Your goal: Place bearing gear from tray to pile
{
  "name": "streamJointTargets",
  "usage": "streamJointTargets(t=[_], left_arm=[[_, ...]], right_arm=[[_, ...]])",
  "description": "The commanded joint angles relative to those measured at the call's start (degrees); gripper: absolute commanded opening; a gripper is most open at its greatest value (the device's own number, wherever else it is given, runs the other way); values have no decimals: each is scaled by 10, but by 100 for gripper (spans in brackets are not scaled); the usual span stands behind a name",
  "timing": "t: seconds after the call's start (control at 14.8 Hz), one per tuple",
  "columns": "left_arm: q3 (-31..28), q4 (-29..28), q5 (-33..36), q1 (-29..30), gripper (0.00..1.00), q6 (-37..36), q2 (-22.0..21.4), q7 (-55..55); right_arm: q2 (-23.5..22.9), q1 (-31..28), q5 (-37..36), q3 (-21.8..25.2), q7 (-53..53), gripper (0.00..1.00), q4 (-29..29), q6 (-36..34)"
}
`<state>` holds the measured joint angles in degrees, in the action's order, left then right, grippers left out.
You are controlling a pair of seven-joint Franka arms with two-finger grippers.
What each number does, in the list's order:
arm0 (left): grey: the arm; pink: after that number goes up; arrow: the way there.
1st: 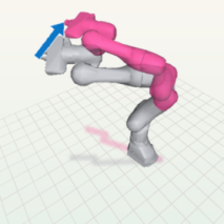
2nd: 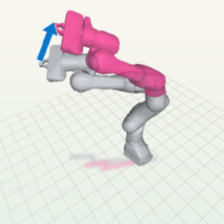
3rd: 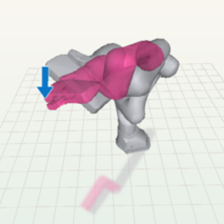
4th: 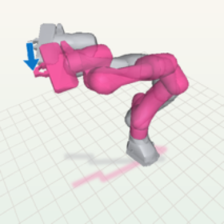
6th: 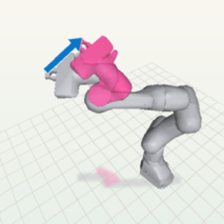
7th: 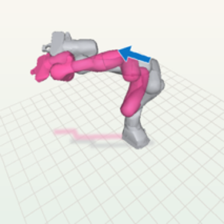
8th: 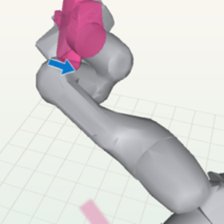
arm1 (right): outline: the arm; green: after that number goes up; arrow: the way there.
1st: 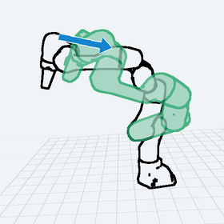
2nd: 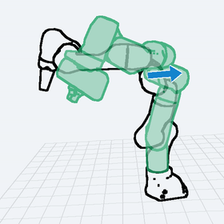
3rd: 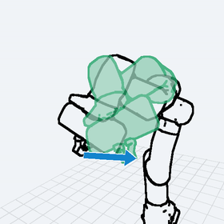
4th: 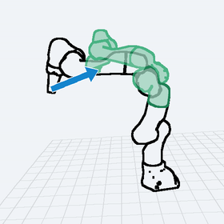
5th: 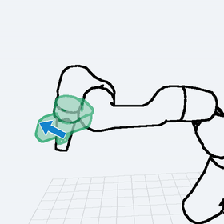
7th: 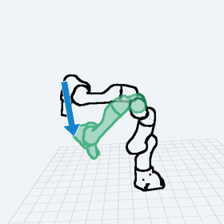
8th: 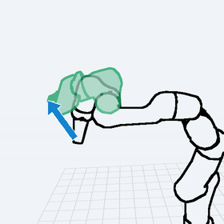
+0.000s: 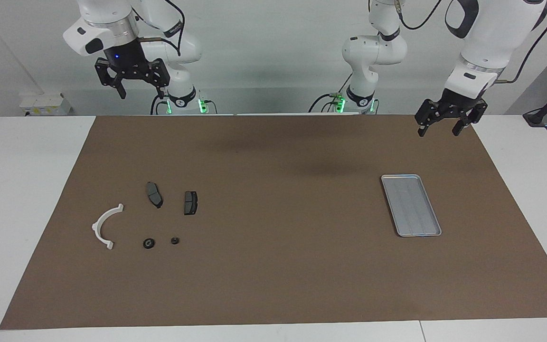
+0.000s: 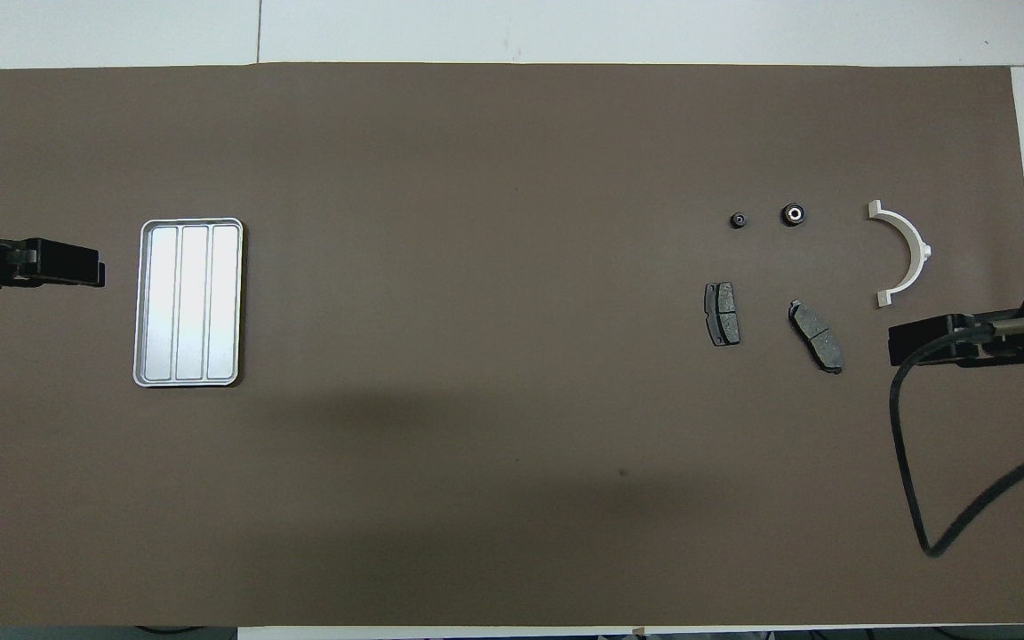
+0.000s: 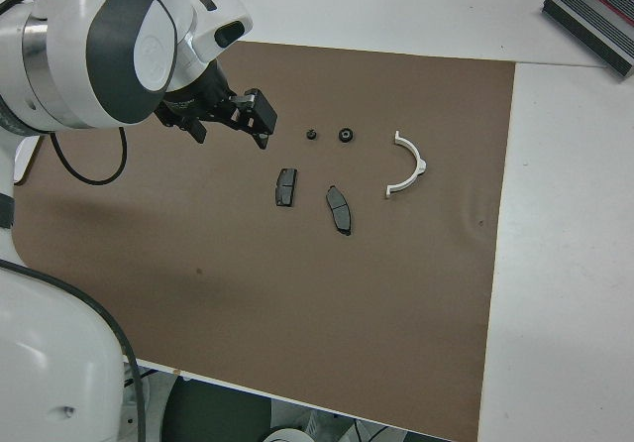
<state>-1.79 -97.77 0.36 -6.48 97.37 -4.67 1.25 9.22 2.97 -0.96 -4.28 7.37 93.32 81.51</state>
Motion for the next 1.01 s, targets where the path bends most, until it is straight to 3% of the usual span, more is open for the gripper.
streamJointTargets(t=[0.0, 0.94], left_arm=[[-5, -11, -1, -5, 100, -13, -14, -9], [-1, -14, -1, -8, 100, -66, -19, -8]], right_arm=[[5, -2, 12, -2, -2, 100, 8, -3], [3, -9, 40, -1, 2, 100, 9, 19]])
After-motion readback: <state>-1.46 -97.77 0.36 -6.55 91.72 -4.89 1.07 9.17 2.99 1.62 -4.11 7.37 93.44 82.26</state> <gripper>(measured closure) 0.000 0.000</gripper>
